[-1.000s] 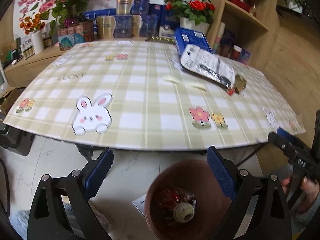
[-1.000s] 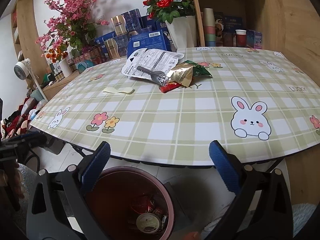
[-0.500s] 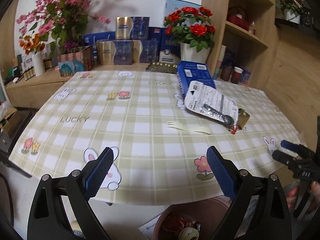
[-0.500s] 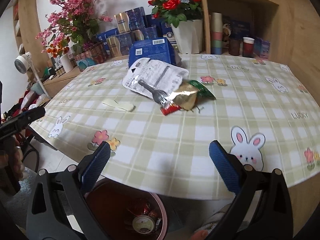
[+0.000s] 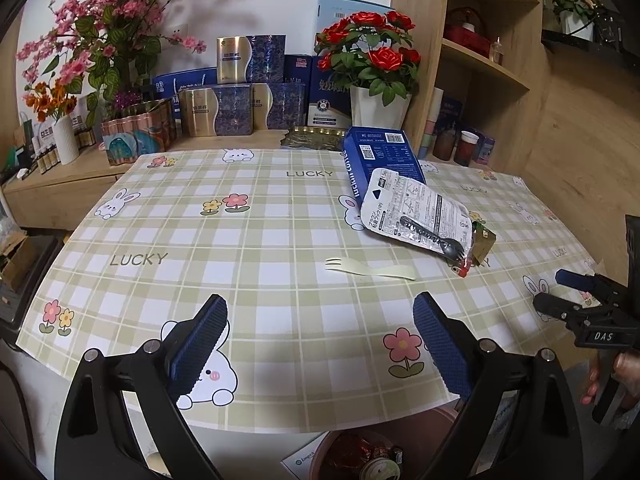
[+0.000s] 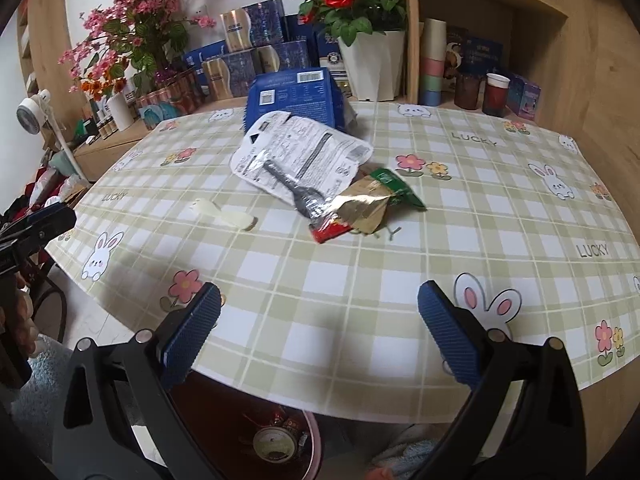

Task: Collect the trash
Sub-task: 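Move both grippers back over the table toward the clear fork packet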

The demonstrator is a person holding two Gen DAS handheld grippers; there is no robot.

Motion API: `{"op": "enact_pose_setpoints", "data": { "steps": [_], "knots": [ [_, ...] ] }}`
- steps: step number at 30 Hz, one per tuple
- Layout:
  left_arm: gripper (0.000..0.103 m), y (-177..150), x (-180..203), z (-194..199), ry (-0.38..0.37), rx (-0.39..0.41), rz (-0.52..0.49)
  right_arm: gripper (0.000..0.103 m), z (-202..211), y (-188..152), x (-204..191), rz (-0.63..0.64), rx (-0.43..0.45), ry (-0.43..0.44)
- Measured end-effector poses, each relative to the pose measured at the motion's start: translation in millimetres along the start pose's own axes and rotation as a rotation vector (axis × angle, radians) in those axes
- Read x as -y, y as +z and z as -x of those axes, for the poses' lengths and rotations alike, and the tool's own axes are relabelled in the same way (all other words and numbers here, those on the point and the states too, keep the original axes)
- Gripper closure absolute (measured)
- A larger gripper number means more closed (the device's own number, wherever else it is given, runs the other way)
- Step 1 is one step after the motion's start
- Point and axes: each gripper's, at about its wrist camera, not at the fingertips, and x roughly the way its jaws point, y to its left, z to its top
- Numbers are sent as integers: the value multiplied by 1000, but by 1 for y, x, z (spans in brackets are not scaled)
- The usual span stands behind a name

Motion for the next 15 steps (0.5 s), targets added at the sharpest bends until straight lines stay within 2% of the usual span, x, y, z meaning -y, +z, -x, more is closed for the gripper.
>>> {"op": "enact_pose_setpoints", "data": {
  "steps": [15],
  "knots": [
    [11,15,13,-30,-16,-55,-62,6,-25,17,36,-52,6,-41]
  ]
}}
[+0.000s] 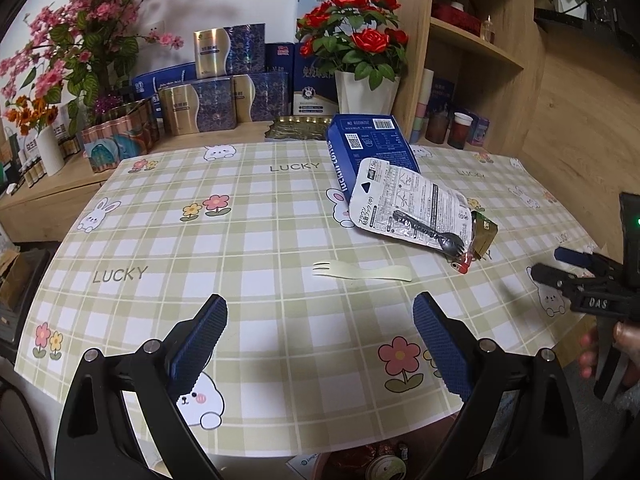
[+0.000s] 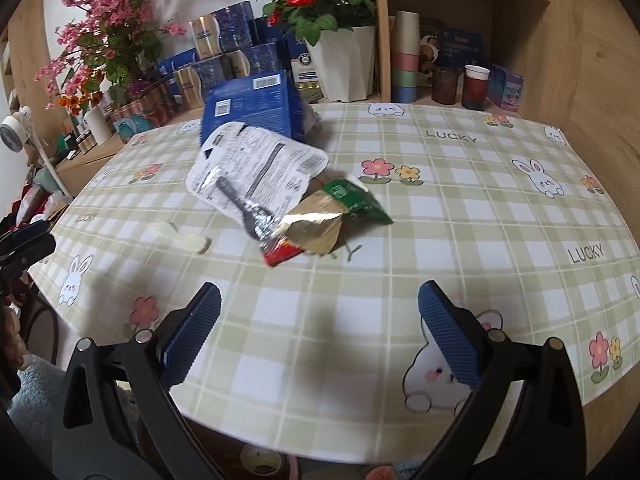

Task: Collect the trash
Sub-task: 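Move both grippers back over the table toward the clear fork packet, then close the right gripper on the clear plastic fork packet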

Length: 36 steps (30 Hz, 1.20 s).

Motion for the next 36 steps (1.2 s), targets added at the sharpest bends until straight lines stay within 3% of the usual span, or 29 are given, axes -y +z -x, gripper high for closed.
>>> {"op": "enact_pose_setpoints", "data": {
  "steps": [11,17,21,27,34,36],
  "knots": [
    [13,20,-2,-33,-10,-40,21,6,-40,33,-10,147,-18,-6],
    [17,25,2,-52,-27,-68,36,7,-60,48,-45,338,-15,9],
    [20,25,4,-60,-39,-76,39,22,-76,56,-71,439,-25,2],
    [21,24,-1,-63,-42,-80,54,35,-108,59,-93,536,-76,-53],
    [24,20,-10,-66,-39,-91,91,40,-123,58,-105,569,-99,-75],
    [24,19,-11,-67,-42,-94,94,54,-122,56,-109,591,-102,-64]
  ]
}}
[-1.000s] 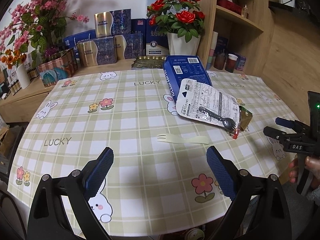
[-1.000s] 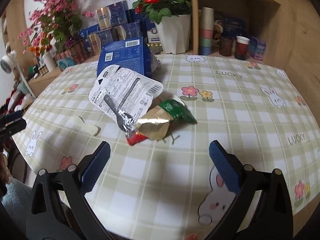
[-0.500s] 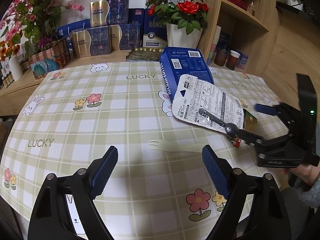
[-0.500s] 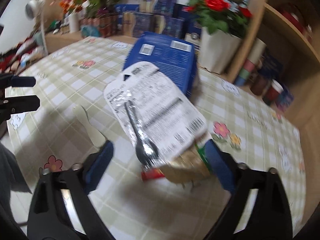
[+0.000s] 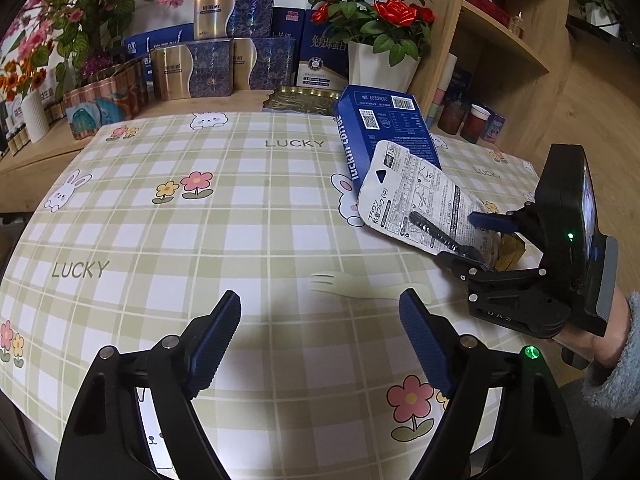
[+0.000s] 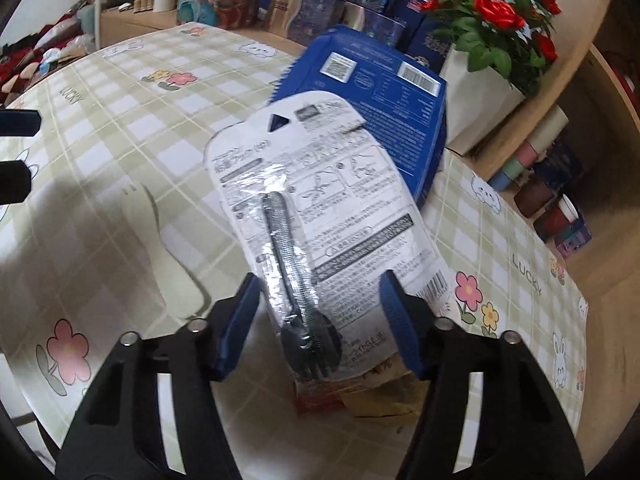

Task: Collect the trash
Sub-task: 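Close the right gripper on the clear plastic fork packet, then grasp the white paper card with the left gripper while the right gripper holds the fork packet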

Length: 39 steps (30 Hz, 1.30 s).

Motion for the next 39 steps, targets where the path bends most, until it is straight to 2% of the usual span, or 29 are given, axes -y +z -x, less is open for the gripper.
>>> {"op": "enact_pose_setpoints", "data": {
  "steps": [1,3,6,11,17,22,27,35,39],
  "knots": [
    [25,-1,0,0,-1,0,0,59,1,0,-2,9,-2,14],
    [26,-2,1,0,-4,-2,0,85,3,0,-4,12,-8,43],
    [27,-3,2,0,-11,-5,0,88,10,0,1,-54,-1,105],
    [30,-5,8,-1,-25,-20,-9,88,30,-5,18,-210,60,172],
    [34,-10,20,-7,-58,-60,-16,89,47,-18,33,-340,105,204],
    [43,-11,27,-17,-97,-111,15,89,52,-32,39,-392,109,209],
    [45,-8,33,-30,-136,-154,79,89,53,-42,43,-409,110,205],
    [45,5,45,-36,-128,-142,41,89,65,-55,70,-486,147,171],
    [45,21,40,-40,-135,-109,15,89,67,-61,78,-508,150,164]
  ]
}}
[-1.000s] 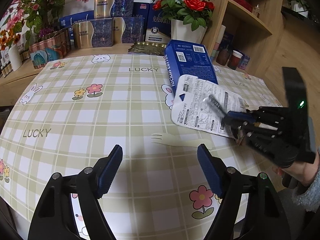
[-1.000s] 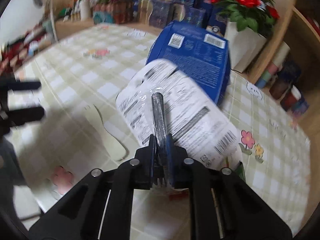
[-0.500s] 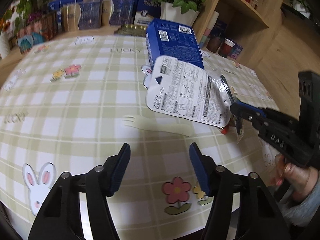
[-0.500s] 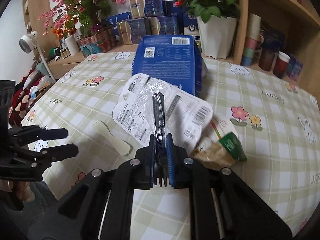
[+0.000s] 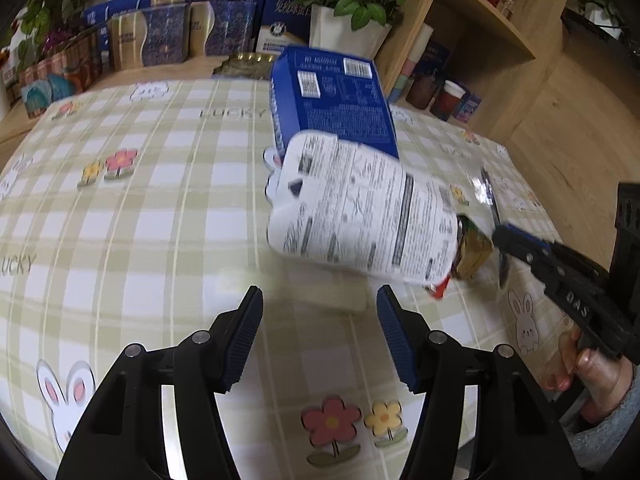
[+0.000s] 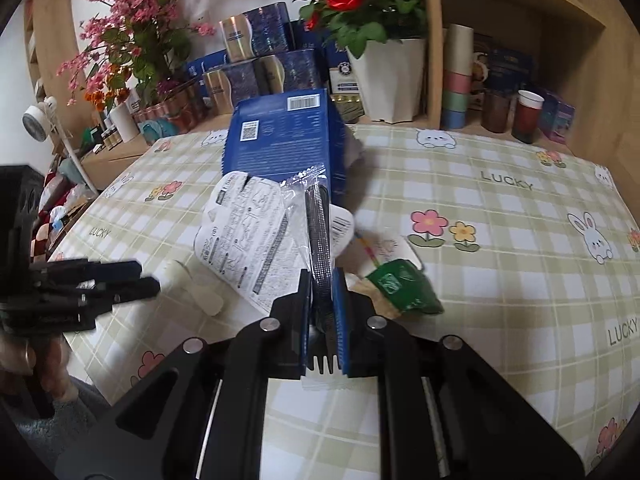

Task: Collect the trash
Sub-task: 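Grasp the white paper card with the left gripper while the right gripper holds the fork packet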

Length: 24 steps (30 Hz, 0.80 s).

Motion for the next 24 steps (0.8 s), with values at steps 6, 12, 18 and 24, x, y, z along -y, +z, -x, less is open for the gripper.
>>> {"op": "enact_pose_setpoints", "data": {
  "steps": [6,12,18,24],
  "knots": [
    [45,31,-18,-16,-49,8,-17,89,1,0,5,-8,-1,-6],
    [50,51,-31,-41,-105,-17,-17,89,-3,2,5,-4,-8,-9],
    [52,61,-42,-62,-219,-35,13,89,-8,5,6,5,-18,-16],
    [57,65,-43,-79,-277,-73,19,89,-13,7,6,10,-29,-23]
  ]
}}
